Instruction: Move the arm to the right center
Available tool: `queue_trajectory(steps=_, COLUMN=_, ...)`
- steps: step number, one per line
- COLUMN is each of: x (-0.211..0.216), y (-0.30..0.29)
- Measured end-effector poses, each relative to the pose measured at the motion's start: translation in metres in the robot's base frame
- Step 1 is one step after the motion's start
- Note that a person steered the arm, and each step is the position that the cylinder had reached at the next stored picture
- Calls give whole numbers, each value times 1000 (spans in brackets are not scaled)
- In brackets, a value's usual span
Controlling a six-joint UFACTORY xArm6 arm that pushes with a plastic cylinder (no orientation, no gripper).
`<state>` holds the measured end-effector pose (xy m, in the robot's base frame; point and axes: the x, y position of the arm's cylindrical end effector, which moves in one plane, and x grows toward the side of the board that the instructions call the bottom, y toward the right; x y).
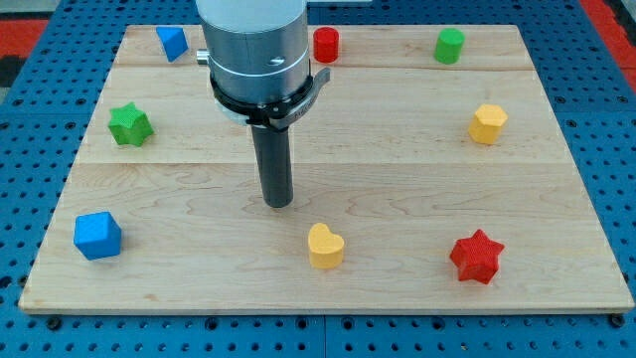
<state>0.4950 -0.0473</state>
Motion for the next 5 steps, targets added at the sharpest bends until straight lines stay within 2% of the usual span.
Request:
queue_trajectory(steps=3, x=0, y=3)
queue_trajectory(steps=5, x=-3, y=109)
